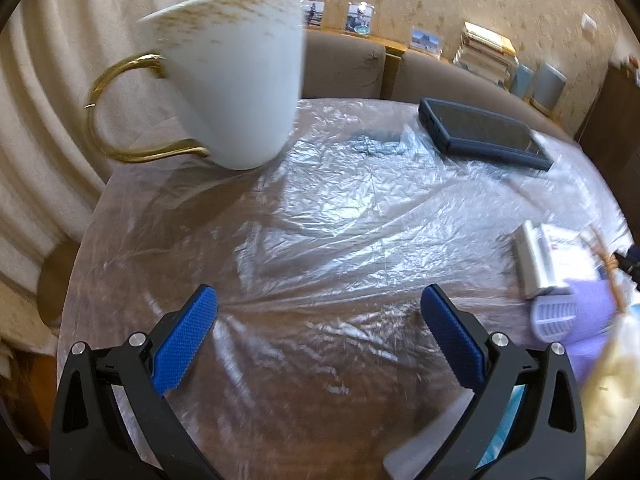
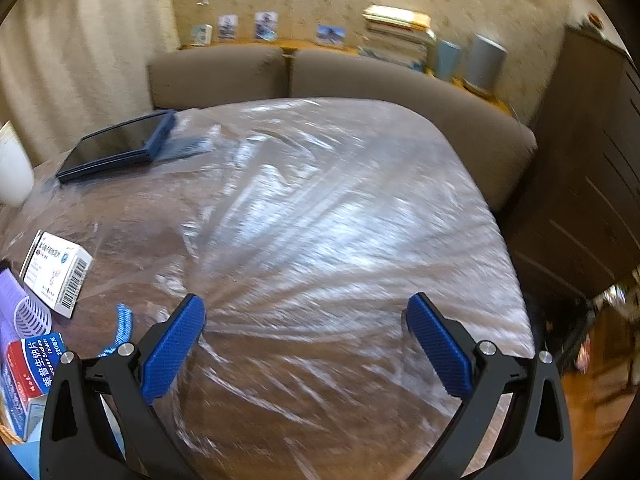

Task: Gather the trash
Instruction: 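Grasp the yellow paper bag with the left tool while the right tool grasps the blue cloth bag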

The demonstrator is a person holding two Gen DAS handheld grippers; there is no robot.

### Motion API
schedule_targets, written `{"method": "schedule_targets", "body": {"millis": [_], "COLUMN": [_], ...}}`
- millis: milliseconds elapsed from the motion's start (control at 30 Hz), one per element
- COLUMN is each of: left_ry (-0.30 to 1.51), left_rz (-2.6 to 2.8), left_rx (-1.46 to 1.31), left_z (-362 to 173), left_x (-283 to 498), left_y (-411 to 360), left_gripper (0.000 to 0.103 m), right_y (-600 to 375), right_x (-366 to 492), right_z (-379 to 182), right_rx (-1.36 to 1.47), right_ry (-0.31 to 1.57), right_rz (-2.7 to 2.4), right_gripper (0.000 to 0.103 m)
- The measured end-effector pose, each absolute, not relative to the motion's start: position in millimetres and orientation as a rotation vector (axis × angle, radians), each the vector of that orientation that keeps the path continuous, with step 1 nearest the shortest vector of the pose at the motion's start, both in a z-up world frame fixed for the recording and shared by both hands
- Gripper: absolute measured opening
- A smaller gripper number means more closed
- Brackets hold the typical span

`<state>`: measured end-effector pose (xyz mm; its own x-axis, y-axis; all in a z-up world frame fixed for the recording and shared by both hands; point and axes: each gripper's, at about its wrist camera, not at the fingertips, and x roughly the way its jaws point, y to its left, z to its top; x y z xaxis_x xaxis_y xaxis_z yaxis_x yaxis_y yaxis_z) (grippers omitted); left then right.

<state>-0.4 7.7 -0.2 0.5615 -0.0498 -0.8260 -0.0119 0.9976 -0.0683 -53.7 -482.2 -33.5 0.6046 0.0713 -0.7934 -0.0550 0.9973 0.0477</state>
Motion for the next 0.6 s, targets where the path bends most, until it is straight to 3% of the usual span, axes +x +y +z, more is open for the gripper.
{"method": "schedule_targets", "body": {"millis": [300,433,600], "left_ry": [0.799,0.786,0.855], "left_rz": [-0.276,-0.352,-0.441], "left_rx": [-0.066,-0.01,-0.057], "left_z": [91.9,93.5,77.7], "left_x": [-74.2,-108.0,-120.9], "left_y": [3.0,-29.7,-47.6], "left_gripper": [0.102,0.102,0.102], "right_y": [-512.6,-506.0,-476.9], "right_x": [-143.0,-181.6,-208.3], "right_z": [42.6,40.6,25.9], "right_rx": [0.192,0.125,-0.16], "right_ry": [0.738,0.717,0.703], "right_rz": [0.193,0.217,0.272], "right_gripper": [0.099,0.099,0.099]}}
